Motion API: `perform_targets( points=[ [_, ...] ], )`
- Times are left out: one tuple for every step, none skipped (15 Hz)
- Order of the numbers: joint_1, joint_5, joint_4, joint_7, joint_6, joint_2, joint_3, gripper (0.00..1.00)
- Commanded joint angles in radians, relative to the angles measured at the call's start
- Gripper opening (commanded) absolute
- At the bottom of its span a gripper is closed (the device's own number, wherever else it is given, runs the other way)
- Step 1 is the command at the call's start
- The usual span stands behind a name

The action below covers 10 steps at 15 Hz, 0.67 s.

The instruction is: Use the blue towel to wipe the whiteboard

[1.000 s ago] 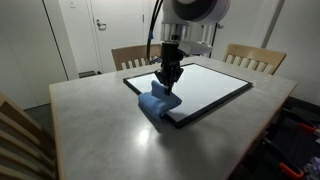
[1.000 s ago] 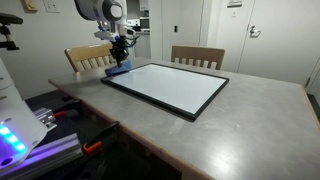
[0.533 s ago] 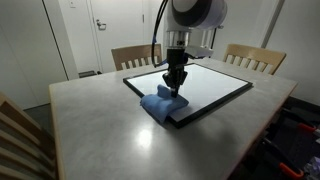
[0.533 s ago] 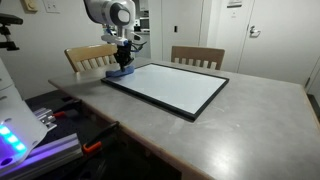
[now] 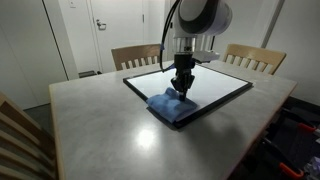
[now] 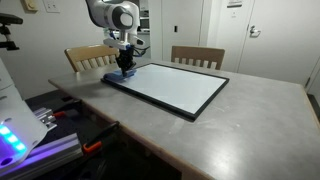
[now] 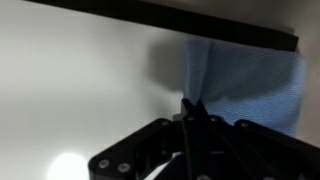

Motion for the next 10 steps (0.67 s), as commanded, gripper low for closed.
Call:
perform_targets(
  points=[
    [0.005,-0.028,-0.043,0.031,0.026,0.007,-0.030,0.01],
    [0.006,-0.036,-0.054,0.036,0.030,0.004,-0.037,0.01],
    [0.004,-0.041,-0.063,0.034,0.037,0.001,-0.043,0.01],
    [0.002,-0.044,-0.062,0.030,0.037,-0.002,-0.048,0.01],
    [0.001,-0.050,-0.065,0.031,0.038,-0.005,-0.054,0.01],
    [0.000,-0.056,-0.066,0.032,0.038,-0.007,-0.060,0.01],
    [-0.002,-0.064,-0.064,0.032,0.036,-0.007,-0.067,0.01],
    [-0.004,-0.070,-0.061,0.032,0.033,-0.007,-0.073,0.01],
    [-0.007,-0.078,-0.058,0.030,0.030,-0.007,-0.080,0.01],
    [-0.008,-0.087,-0.055,0.033,0.029,-0.006,-0.088,0.01]
  ],
)
